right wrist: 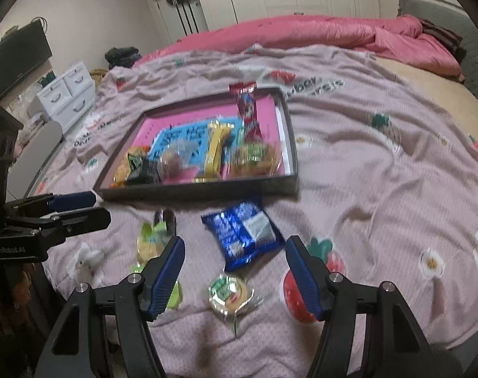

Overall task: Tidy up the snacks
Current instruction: 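Move both open grippers toward the remaining snacks beside the tray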

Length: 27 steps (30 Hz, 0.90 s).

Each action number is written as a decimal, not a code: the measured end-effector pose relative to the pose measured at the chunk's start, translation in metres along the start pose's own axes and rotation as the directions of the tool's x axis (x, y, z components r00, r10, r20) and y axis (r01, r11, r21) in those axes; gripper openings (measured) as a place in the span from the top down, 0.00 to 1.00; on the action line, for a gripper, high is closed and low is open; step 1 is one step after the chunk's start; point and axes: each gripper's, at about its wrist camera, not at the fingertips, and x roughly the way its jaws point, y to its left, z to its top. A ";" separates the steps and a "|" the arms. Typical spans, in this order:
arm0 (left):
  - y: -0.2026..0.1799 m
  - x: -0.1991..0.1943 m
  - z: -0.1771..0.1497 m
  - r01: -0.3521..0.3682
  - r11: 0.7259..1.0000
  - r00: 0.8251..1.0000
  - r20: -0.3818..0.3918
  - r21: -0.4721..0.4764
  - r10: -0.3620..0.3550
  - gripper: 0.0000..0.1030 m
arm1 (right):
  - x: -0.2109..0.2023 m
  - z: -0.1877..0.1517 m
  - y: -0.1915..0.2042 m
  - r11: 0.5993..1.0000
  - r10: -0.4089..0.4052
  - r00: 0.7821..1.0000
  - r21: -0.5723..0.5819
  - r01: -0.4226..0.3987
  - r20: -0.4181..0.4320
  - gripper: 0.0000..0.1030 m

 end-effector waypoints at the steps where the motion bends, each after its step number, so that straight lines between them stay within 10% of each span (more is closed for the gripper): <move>1: 0.000 0.001 -0.001 0.001 1.000 1.000 -0.004 0.001 -0.001 0.29 | 0.002 -0.001 0.001 1.000 -0.001 1.000 -0.002 0.001 -0.015 0.36; 27: -0.001 0.040 -0.019 0.051 0.998 0.989 -0.137 -0.045 -0.057 0.29 | 0.049 -0.022 0.013 0.995 -0.084 0.967 -0.069 0.069 -0.239 0.35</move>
